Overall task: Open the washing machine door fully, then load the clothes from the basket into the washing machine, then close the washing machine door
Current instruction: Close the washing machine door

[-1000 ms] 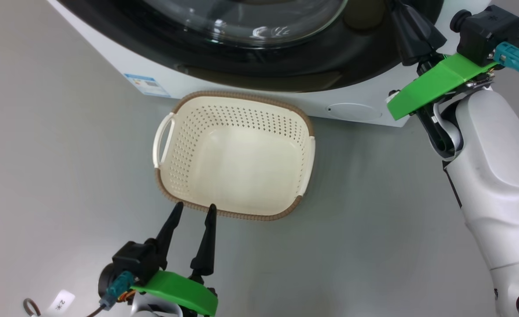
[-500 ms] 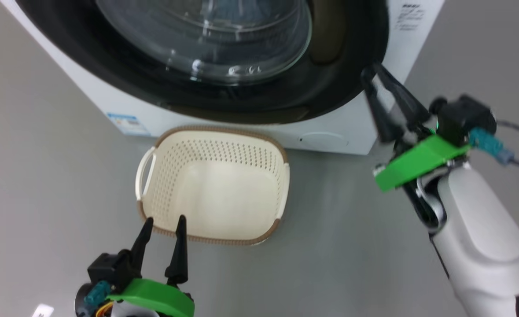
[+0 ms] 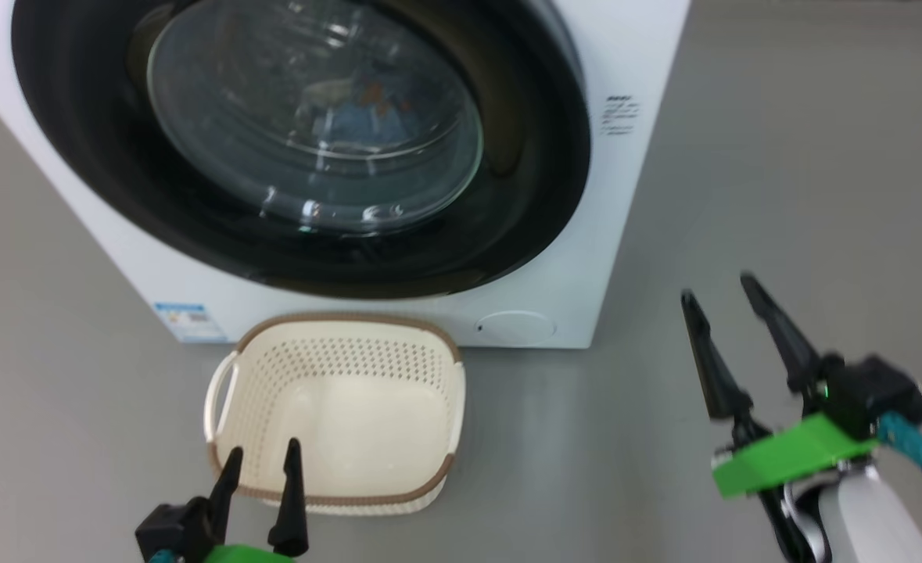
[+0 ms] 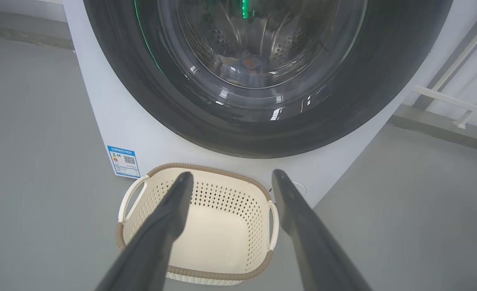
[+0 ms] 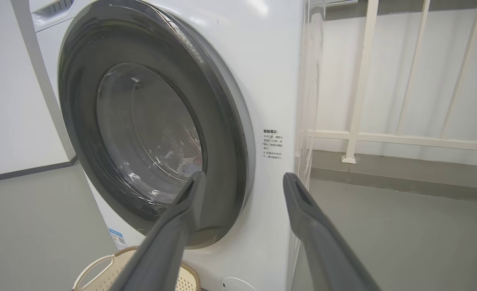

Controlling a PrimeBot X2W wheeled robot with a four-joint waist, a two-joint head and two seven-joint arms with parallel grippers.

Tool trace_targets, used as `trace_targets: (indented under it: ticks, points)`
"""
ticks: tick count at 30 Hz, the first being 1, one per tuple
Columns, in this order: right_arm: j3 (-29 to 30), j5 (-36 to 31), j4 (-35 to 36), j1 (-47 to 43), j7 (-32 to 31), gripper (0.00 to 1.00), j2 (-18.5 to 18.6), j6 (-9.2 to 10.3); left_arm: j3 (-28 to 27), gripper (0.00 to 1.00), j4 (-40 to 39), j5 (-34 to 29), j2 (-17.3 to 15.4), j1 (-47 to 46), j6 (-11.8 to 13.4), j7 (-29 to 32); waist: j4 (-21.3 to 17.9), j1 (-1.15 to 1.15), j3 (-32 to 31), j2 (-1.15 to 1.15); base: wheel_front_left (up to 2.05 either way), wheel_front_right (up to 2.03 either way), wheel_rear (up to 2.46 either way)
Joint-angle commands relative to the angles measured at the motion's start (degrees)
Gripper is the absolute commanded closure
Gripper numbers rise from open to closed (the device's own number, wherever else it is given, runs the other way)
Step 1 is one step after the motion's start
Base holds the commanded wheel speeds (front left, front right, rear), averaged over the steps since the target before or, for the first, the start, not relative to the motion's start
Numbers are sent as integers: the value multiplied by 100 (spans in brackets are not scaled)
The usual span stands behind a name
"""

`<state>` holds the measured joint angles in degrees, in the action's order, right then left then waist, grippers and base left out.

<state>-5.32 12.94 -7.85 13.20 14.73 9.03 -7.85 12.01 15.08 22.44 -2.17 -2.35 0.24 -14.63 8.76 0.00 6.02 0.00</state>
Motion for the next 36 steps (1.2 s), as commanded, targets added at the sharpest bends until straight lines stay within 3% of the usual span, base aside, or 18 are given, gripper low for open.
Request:
trace_targets:
  ticks: [1,20,36]
  points:
    - [-62,-18,238,-203,27,0,-56,36,-238,0,-112,-45,-71,-6,19,-37,-322,0,-335,0,0,0,0]
    - [607,-547,724,-1518,27,0,-431,36,-446,0,-135,-174,-71,324,-42,-37,-907,0,-649,0,0,0,0]
    - [728,-731,455,-1504,27,0,-476,36,-735,0,-97,-275,-71,418,82,-37,-666,0,-669,0,0,0,0]
